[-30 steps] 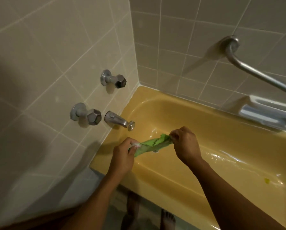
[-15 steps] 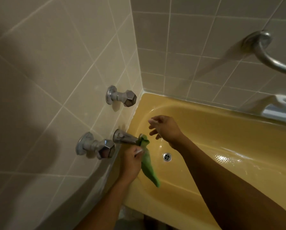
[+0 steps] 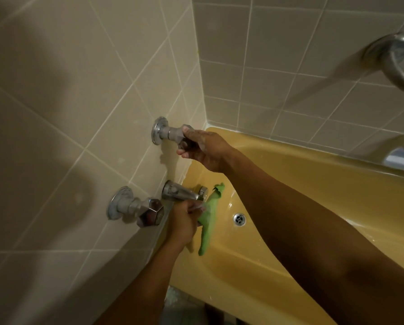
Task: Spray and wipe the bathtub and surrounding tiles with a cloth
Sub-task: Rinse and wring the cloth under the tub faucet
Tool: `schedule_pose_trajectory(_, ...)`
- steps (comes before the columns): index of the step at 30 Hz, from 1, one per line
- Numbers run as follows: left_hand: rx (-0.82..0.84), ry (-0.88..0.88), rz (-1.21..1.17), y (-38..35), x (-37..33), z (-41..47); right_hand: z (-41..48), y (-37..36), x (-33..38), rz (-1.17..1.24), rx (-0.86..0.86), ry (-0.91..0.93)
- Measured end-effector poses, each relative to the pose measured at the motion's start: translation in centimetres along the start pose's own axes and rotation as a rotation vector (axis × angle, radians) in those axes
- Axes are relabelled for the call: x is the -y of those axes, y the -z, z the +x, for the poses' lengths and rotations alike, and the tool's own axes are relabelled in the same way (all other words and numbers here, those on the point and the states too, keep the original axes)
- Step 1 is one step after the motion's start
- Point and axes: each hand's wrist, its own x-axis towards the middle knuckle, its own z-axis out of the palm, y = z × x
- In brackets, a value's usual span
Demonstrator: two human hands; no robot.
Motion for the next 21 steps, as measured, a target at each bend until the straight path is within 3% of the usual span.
schedule_pose_trajectory(8, -0.081, -0.001, 0.107, 1.0, 2.0, -0.3, 0.9, -0.1, 0.5, -0.055, -0.022, -0.014)
schedule_pose_trajectory(14, -0.094, 0.004, 0.104, 1.1, 1.9, -1.0, 0.6, 0.4, 0.2, -0.419, -0.072, 0.183)
schedule_pose_trajectory(18, -0.078, 0.017, 0.060, 1.0, 1.8, -1.5, 0.5, 0.9, -0.6, -0.876, -0.132, 0.417)
schedule_pose_trajectory(21, -0.069, -0.002, 0.057, 1.0, 1.8, -2.1, 0.5, 1.4, -1.2, -0.932, -0.131, 0.492)
